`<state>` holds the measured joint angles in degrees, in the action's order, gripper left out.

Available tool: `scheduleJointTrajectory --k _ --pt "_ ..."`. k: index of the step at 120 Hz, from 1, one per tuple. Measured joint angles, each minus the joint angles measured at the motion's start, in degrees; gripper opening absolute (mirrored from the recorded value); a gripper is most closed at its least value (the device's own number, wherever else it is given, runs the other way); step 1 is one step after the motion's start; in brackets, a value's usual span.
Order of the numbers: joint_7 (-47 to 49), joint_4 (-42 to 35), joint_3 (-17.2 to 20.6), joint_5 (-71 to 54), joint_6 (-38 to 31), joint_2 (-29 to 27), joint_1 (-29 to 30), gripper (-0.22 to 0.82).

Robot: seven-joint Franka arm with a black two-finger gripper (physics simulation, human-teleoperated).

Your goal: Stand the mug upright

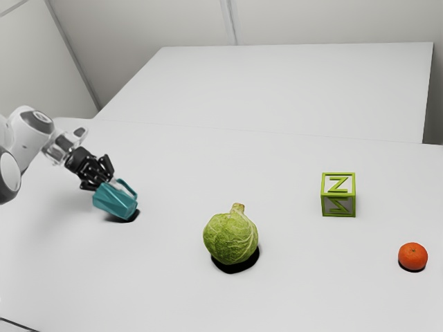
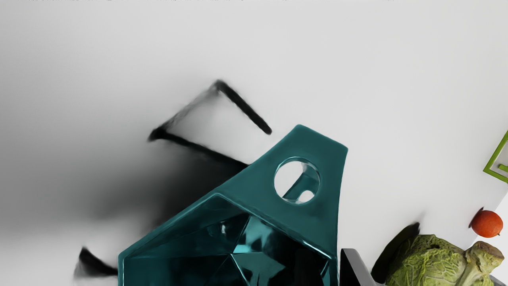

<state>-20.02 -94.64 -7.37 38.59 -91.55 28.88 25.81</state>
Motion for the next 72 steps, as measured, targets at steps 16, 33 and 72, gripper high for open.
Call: scheduleJointTrajectory --k 16,33,72 --pt "1.0 0.1 1.0 -0.2 -0.1 -0.7 -0.1 -0.15" --pt "2.3 -0.1 1.2 -1.2 -0.2 -1.5 -0.8 -0.17" --pt "4.9 -0.4 2.6 -5.5 -2.3 -3.4 -2.5 -0.18"
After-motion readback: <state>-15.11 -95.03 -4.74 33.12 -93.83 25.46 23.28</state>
